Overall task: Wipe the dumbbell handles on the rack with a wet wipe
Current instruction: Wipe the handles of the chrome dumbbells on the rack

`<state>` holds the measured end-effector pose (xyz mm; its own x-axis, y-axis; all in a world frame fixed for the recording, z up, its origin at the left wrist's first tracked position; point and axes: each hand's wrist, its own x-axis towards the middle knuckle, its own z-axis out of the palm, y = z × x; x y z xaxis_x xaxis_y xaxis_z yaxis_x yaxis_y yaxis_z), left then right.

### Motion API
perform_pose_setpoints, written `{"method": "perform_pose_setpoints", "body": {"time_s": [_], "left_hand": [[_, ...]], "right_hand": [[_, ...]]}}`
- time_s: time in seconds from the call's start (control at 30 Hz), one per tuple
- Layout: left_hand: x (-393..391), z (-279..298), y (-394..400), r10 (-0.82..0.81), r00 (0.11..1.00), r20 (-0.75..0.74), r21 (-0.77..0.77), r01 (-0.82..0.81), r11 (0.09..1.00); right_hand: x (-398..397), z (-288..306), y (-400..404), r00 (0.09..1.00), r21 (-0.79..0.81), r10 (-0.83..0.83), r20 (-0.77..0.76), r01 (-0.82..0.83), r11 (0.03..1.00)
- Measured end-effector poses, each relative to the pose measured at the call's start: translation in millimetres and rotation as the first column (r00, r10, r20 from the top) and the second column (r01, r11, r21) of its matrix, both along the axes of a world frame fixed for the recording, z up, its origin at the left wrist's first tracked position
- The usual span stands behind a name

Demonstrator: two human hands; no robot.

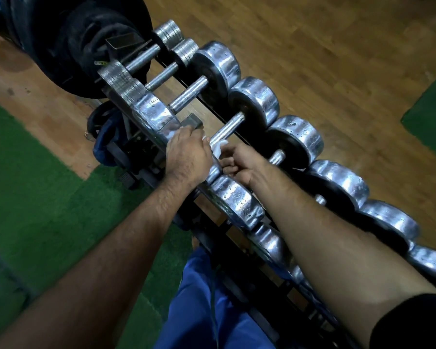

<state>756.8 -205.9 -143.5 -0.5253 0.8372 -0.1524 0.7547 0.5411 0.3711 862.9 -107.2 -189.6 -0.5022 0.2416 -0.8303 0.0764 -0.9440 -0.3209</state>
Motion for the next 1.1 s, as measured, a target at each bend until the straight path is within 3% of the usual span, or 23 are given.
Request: {"method": "perform_pose_setpoints", "body": {"time_s": [0.1,0.17,0.33,0.4,0.53,0.57,0.63,0.7,0.8,0.87,1.03,1.1], "left_hand": [[0,-1,0,-0.002,1.000,0.000,-0.009,0.002,1.000],[-1,0,1,-0.011,1.000,0.002,-0.012,0.011,1.000],[-1,1,1,-0.009,1.000,0.025,-0.016,0.010,1.000],[0,1,1,-0.002,1.000,0.019,-0.022,0.002,1.000],[1,4,2,0.003,1.000,-0.004,-0.022,-0.003,1.000],[2,4,2,0.006,1.000,-0.005,-0.020,-0.006,1.000],[5,4,1,0.016,1.000,-0.017,0.008,-0.016,1.000],[7,1,0,0.025,0.999,-0.032,0.034,-0.024,0.999],[6,-2,-2,0.033,0.998,-0.053,0.035,-0.031,0.999],[6,-3,-2,0.028,0.998,-0.063,0.027,-0.026,0.999],[8,-6,-1,0.034,0.994,-0.104,0.056,-0.028,0.998],[8,-6,-1,0.034,0.994,-0.107,0.054,-0.028,0.998]], "right_hand": [[2,12,-3,0.975,0.082,0.215,0.054,-0.219,0.972],[1,18,-1,0.962,0.144,0.244,0.120,-0.260,0.955],[-4,7,8,0.981,0.116,-0.184,0.057,0.177,0.977],[-2,3,7,0.991,0.112,-0.123,0.046,0.117,0.987],[5,0,-5,0.988,0.075,0.152,-0.016,-0.150,0.986],[6,-1,-1,0.991,0.045,0.125,-0.046,-0.123,0.991],[7,-2,11,0.988,-0.034,-0.093,-0.121,0.090,0.995],[3,-4,19,0.924,-0.124,-0.359,-0.132,0.344,0.931],[-8,-7,27,0.858,-0.193,-0.507,-0.076,0.487,0.852],[-12,-10,32,0.872,-0.192,-0.485,-0.070,0.465,0.864],[-11,-20,15,0.972,-0.150,-0.198,-0.123,0.179,0.972],[-15,-15,19,0.973,-0.161,-0.213,-0.087,0.197,0.967]]}}
